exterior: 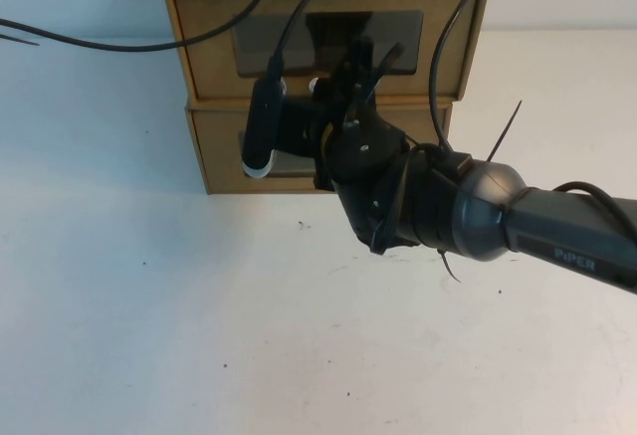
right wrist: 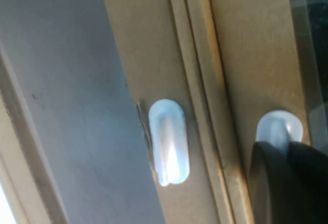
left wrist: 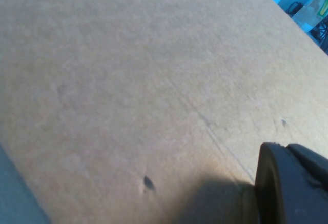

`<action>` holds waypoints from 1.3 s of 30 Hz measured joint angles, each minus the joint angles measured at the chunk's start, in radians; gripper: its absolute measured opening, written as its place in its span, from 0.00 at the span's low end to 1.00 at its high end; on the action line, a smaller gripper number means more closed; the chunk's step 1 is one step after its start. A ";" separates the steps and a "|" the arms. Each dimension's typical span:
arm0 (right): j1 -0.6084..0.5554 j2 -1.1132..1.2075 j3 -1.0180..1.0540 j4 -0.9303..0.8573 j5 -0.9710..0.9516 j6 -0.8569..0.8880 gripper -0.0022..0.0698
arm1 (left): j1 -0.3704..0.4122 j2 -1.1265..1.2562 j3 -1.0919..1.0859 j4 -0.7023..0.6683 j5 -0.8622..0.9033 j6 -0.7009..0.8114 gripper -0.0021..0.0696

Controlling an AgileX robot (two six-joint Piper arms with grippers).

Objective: Open the shoe box
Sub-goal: 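Pull the top drawer of the cardboard box fully open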

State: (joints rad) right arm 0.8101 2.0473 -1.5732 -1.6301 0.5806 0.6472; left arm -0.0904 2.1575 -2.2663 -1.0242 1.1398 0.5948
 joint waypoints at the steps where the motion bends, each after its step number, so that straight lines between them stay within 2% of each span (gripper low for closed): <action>1: 0.002 -0.005 0.000 0.015 -0.003 -0.010 0.05 | 0.000 0.000 0.000 0.000 0.000 -0.001 0.02; 9: 0.022 -0.046 0.002 0.215 -0.003 -0.184 0.04 | -0.002 -0.004 0.000 0.028 0.008 -0.025 0.02; 13: 0.033 -0.064 0.026 0.247 0.002 -0.222 0.04 | -0.002 -0.004 0.000 0.029 0.012 -0.029 0.02; 26: 0.137 -0.208 0.268 0.217 0.025 -0.210 0.04 | -0.006 0.011 -0.005 0.021 0.019 -0.070 0.02; 39: 0.278 -0.327 0.426 0.340 0.053 -0.152 0.04 | -0.006 0.018 -0.009 0.012 0.021 -0.072 0.02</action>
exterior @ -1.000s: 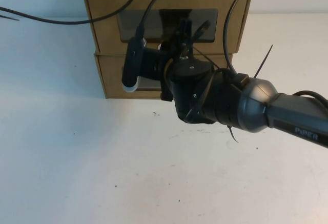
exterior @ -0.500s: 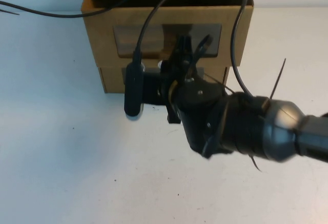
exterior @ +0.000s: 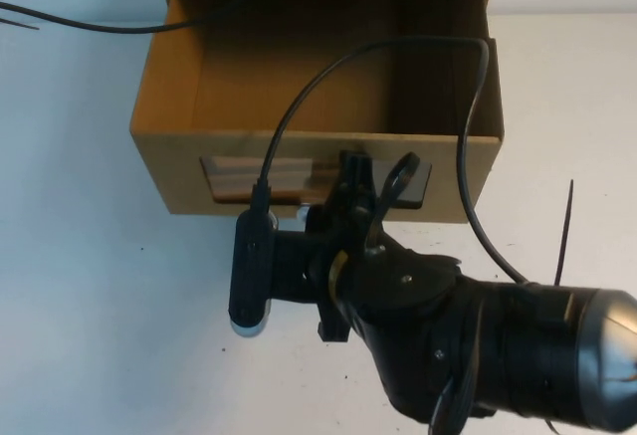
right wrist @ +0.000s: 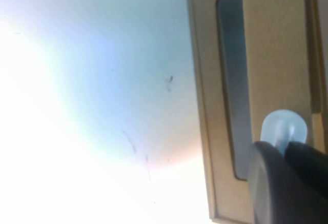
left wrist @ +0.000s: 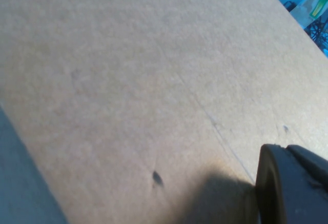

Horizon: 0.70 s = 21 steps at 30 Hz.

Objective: Open the shoe box
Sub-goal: 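Pull the top drawer of the cardboard box fully open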

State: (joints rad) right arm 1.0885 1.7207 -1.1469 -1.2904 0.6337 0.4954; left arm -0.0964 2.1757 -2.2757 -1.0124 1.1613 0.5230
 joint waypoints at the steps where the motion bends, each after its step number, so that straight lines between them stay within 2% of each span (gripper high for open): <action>1: 0.003 -0.006 0.004 0.010 0.002 0.000 0.04 | 0.000 0.000 0.000 0.000 0.000 0.000 0.02; 16: 0.018 -0.040 0.057 -0.009 0.007 0.010 0.06 | 0.000 0.000 0.000 -0.004 0.000 0.003 0.02; 21: 0.020 -0.046 0.064 -0.080 0.001 0.124 0.18 | 0.000 0.000 -0.003 -0.008 -0.007 0.014 0.02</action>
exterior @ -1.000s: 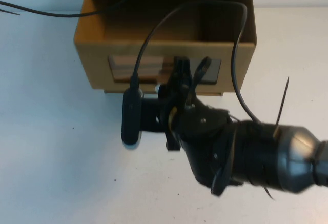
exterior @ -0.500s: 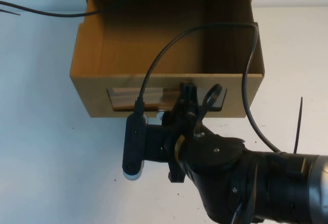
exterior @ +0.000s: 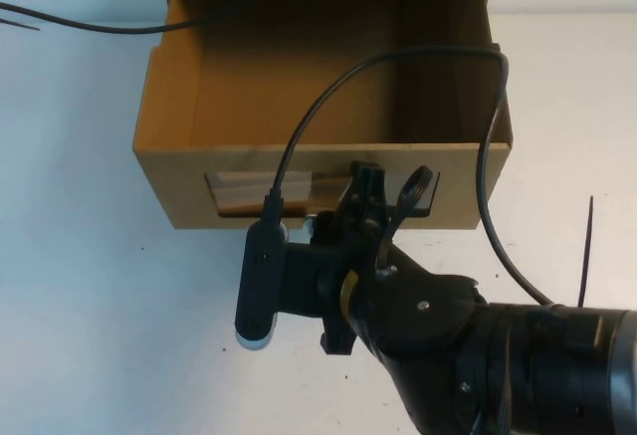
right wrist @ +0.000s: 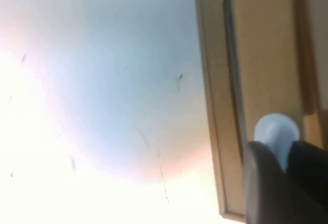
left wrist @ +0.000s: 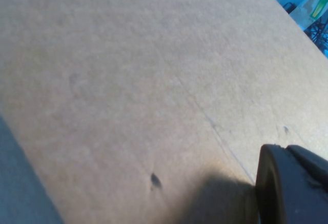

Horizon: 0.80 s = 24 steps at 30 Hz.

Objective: Open the shoe box
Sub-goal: 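Pull the top drawer of the cardboard box fully open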

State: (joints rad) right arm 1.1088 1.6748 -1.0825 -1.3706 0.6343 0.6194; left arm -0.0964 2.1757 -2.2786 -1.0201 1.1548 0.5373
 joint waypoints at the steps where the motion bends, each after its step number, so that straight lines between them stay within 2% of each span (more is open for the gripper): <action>1: 0.000 -0.004 0.002 -0.007 -0.002 0.013 0.21 | 0.000 0.000 -0.005 0.000 0.000 0.000 0.02; 9: 0.009 -0.096 0.005 -0.010 -0.067 0.034 0.55 | -0.002 -0.008 -0.074 0.072 0.017 0.003 0.02; 11: 0.024 -0.134 0.005 -0.010 -0.115 0.034 0.61 | -0.002 -0.022 -0.076 0.102 0.026 0.003 0.02; 14: 0.040 -0.186 0.005 -0.012 -0.201 0.034 0.65 | -0.002 -0.054 -0.076 0.137 0.041 0.003 0.02; 17: 0.058 -0.228 0.005 -0.016 -0.239 0.034 0.64 | -0.002 -0.097 -0.076 0.147 0.048 0.003 0.02; 19: 0.067 -0.259 0.005 -0.020 -0.239 0.034 0.60 | -0.002 -0.137 -0.076 0.149 0.057 0.003 0.02; 21: 0.071 -0.295 0.005 -0.020 -0.219 0.034 0.51 | -0.002 -0.183 -0.076 0.152 0.070 0.003 0.02; 24: 0.075 -0.359 0.006 -0.020 -0.152 0.034 0.30 | -0.002 -0.255 -0.076 0.164 0.092 0.003 0.02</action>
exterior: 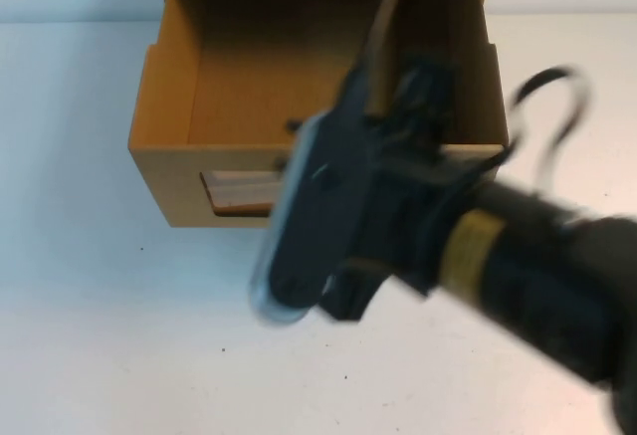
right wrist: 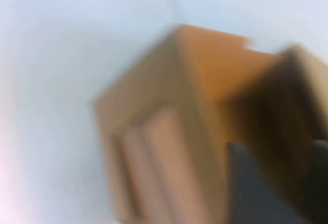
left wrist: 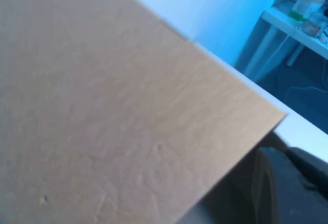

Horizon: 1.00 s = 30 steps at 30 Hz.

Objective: Open the shoe box
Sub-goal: 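Pull the top drawer of the cardboard box fully open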

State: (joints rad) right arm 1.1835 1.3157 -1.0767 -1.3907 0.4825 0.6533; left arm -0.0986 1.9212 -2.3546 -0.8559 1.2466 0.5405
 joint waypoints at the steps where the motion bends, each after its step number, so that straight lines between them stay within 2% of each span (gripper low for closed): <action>1: 0.000 -0.026 0.000 0.000 0.026 0.000 0.21 | 0.000 -0.026 0.000 0.008 0.004 0.000 0.02; 3: 0.000 -0.078 0.000 0.000 0.062 0.000 0.11 | 0.000 -0.074 -0.002 0.025 0.009 -0.002 0.02; 6: 0.000 -0.169 0.000 0.009 0.105 0.000 0.04 | 0.000 -0.154 -0.002 0.067 0.014 -0.020 0.02; 12: 0.001 -0.326 0.000 0.062 0.298 0.002 0.02 | 0.000 -0.303 0.016 0.191 0.020 -0.068 0.02; 17: 0.001 -0.437 0.000 0.151 0.504 0.002 0.01 | 0.000 -0.444 0.143 0.272 0.022 -0.078 0.02; 21: 0.001 -0.543 0.043 0.242 0.553 0.002 0.01 | 0.000 -0.574 0.339 0.300 0.022 -0.060 0.02; 25: 0.001 -0.664 0.170 0.291 0.562 0.009 0.01 | 0.000 -0.733 0.619 0.335 0.004 -0.041 0.02; 30: 0.001 -0.804 0.339 0.315 0.562 0.109 0.01 | 0.000 -0.979 0.964 0.419 -0.198 -0.038 0.02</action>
State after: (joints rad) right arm 1.1844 0.5121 -0.7378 -1.0755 1.0444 0.7627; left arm -0.0986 0.9427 -1.3906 -0.4369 1.0489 0.5022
